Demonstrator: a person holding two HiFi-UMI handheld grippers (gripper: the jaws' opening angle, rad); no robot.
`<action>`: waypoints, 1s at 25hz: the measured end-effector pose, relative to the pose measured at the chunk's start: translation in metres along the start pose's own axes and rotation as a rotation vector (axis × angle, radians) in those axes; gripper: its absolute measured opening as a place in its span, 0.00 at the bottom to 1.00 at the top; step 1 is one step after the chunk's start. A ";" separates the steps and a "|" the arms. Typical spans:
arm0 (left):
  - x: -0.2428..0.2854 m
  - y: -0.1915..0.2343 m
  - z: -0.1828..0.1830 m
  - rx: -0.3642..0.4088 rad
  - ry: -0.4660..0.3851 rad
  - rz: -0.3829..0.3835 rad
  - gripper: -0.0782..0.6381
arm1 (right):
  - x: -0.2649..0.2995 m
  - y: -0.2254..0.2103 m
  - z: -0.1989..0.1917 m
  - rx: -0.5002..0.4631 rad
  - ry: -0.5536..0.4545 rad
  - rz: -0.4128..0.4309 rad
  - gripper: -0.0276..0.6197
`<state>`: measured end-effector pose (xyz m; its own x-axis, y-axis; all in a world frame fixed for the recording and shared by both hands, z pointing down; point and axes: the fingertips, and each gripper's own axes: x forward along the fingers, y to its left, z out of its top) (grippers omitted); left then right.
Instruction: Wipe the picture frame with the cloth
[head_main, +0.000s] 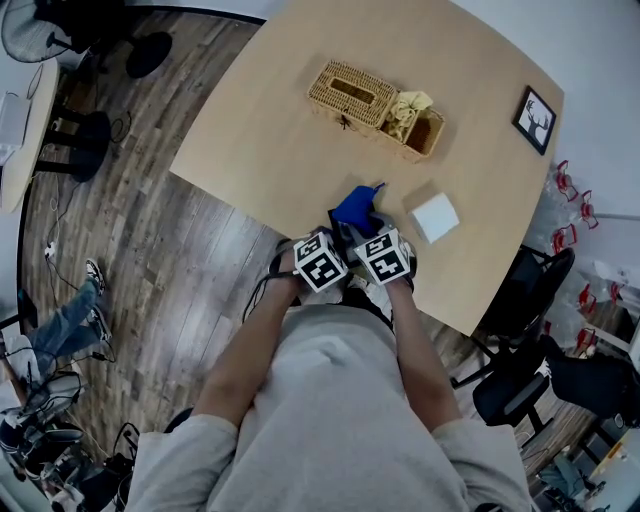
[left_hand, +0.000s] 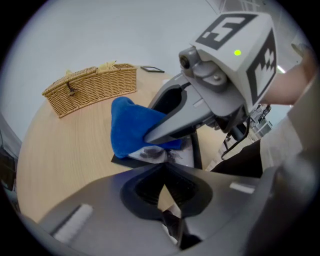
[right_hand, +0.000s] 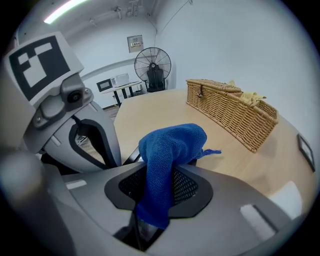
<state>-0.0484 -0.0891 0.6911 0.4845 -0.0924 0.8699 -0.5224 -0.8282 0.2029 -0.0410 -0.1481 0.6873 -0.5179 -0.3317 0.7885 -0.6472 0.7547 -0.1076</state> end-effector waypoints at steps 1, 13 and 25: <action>0.001 0.001 -0.001 0.002 0.004 0.003 0.18 | 0.002 -0.003 0.004 0.000 -0.003 -0.005 0.21; 0.002 0.002 -0.003 0.023 0.011 0.007 0.18 | 0.012 -0.009 0.023 0.018 0.009 0.001 0.21; 0.000 -0.001 0.000 0.011 -0.011 0.009 0.18 | 0.021 0.036 0.025 -0.249 0.077 0.148 0.21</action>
<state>-0.0479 -0.0883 0.6915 0.4879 -0.1060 0.8664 -0.5187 -0.8336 0.1901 -0.0893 -0.1428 0.6849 -0.5467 -0.1712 0.8197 -0.4055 0.9106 -0.0802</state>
